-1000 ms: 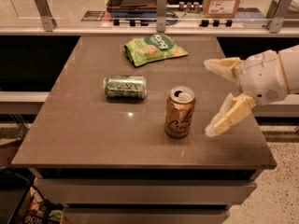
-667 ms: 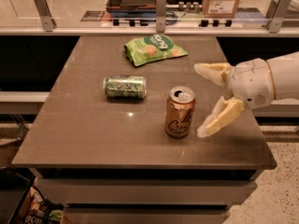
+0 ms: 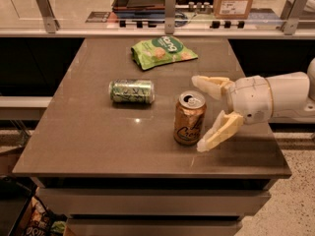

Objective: Move orange can near green rice chip bag

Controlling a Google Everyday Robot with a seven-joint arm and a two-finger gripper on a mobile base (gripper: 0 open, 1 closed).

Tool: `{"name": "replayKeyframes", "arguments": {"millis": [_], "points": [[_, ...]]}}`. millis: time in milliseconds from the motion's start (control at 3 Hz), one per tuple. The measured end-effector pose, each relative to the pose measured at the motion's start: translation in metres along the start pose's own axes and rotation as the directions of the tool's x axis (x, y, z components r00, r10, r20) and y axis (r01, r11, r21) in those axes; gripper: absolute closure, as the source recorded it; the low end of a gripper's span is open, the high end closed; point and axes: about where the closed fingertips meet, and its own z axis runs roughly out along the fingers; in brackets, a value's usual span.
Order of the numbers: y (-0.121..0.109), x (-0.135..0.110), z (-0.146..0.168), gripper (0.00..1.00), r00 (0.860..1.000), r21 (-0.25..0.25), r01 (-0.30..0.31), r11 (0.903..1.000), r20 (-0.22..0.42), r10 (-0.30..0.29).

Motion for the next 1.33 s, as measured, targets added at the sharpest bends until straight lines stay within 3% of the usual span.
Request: {"name": "replayKeyframes", "arguments": {"millis": [333, 1333], "points": [[0.0032, -0.0015, 0.0145, 0.16, 1.0, -0.012, 0.003, 0.9999, 0.022, -0.003], [0.0051, -0.0056, 0.0196, 0.87, 1.0, -0.023, 0.01, 0.9997, 0.021, -0.01]]}}
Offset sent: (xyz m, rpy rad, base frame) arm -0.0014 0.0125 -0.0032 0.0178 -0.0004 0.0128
